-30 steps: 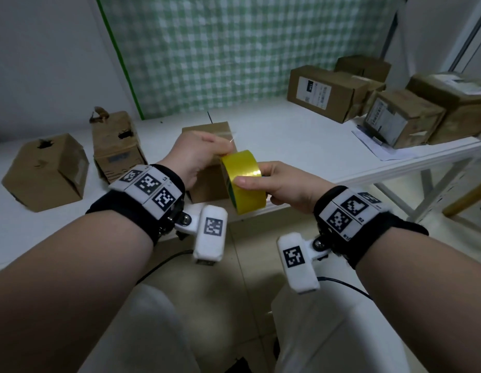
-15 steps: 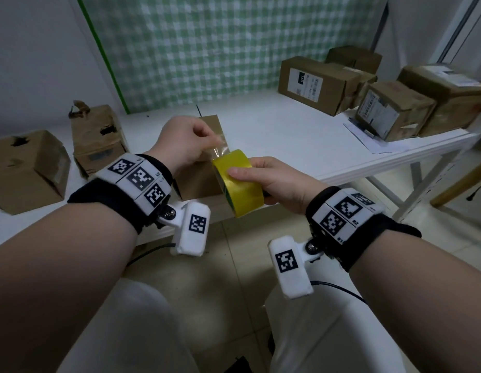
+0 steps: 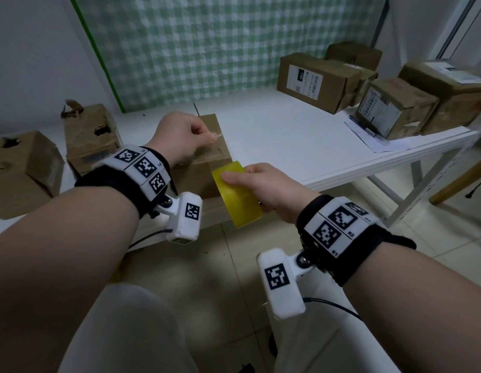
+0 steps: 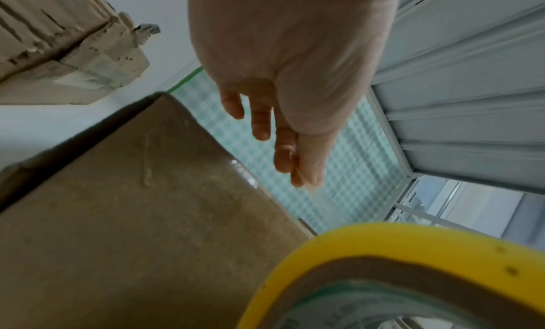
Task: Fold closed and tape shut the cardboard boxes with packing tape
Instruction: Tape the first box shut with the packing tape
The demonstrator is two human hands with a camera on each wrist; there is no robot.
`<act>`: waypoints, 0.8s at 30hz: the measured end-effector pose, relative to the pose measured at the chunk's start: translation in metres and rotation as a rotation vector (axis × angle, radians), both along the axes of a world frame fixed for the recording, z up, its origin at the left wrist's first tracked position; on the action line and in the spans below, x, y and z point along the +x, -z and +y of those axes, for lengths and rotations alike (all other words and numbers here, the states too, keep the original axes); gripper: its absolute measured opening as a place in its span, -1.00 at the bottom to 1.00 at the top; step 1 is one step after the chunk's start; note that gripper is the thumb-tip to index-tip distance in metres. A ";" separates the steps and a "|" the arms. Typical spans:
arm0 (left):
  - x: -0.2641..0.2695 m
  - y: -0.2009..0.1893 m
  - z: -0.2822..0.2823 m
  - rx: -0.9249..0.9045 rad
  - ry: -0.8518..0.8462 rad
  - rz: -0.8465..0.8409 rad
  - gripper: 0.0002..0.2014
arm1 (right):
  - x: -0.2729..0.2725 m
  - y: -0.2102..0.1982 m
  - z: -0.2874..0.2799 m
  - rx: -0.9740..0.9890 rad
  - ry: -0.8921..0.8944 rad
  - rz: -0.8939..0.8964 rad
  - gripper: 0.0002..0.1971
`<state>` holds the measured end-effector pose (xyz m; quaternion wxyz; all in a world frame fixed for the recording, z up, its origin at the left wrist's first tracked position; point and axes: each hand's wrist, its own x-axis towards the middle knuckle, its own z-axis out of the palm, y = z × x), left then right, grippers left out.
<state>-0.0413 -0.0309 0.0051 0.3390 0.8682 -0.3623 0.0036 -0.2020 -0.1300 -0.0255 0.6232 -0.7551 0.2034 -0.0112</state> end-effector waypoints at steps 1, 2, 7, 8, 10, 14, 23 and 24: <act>0.002 0.001 -0.001 -0.005 0.000 -0.001 -0.79 | 0.002 0.000 0.000 0.008 0.008 0.001 -0.72; 0.003 0.002 -0.002 -0.001 0.001 -0.010 -0.79 | 0.003 -0.001 0.001 0.022 0.015 0.002 -0.72; 0.011 0.007 0.000 0.017 -0.011 -0.051 -0.80 | 0.009 -0.004 0.005 0.052 0.023 0.009 -0.77; 0.012 0.008 0.000 0.020 -0.012 -0.054 -0.80 | 0.010 -0.004 0.006 0.055 0.025 0.010 -0.77; 0.013 0.009 0.000 0.021 -0.009 -0.060 -0.80 | 0.013 -0.003 0.007 0.053 0.035 0.013 -0.77; 0.016 0.013 0.000 0.001 0.000 -0.073 -0.80 | 0.016 -0.002 0.009 0.043 0.048 0.015 -0.78; 0.022 0.023 -0.003 -0.005 0.024 -0.170 -0.79 | 0.016 -0.002 0.011 0.058 0.066 0.050 -0.79; 0.022 0.026 -0.003 0.002 0.028 -0.199 -0.79 | 0.016 -0.002 0.011 0.070 0.067 0.054 -0.80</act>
